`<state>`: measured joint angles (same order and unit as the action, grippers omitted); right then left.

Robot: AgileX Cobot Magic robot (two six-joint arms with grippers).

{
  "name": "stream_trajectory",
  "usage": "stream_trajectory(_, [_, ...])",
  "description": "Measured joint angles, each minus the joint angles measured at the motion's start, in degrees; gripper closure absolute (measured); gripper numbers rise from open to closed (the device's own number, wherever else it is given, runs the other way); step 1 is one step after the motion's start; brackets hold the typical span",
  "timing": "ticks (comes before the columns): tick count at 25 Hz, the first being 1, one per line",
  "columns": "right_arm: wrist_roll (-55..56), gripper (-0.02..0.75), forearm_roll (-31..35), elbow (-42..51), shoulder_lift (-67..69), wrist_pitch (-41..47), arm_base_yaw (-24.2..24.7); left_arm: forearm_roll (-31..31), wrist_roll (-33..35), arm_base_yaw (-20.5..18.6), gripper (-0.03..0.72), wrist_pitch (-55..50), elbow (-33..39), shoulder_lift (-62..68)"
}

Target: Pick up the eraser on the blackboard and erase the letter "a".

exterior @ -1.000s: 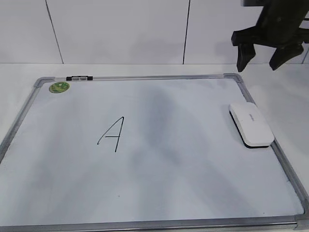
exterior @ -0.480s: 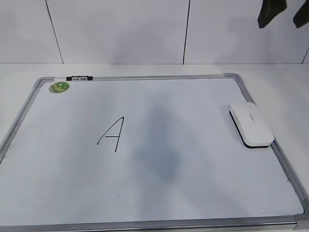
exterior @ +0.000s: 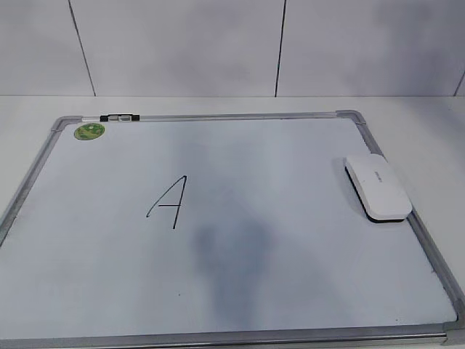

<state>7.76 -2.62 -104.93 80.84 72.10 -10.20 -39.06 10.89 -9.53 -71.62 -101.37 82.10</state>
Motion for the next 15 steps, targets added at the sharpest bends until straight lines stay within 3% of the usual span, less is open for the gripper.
stream_trajectory(5, [0.0, 0.158, 0.4, 5.7, -7.9, 0.2, 0.0, 1.7, 0.8, 4.2, 0.495, -0.5, -0.1, -7.4])
stream_trajectory(15, [1.2, 0.158, 2.6, 18.2, -21.8, 0.6, 0.0, 6.2, 0.7, 4.8, 0.494, -1.4, -0.4, -26.1])
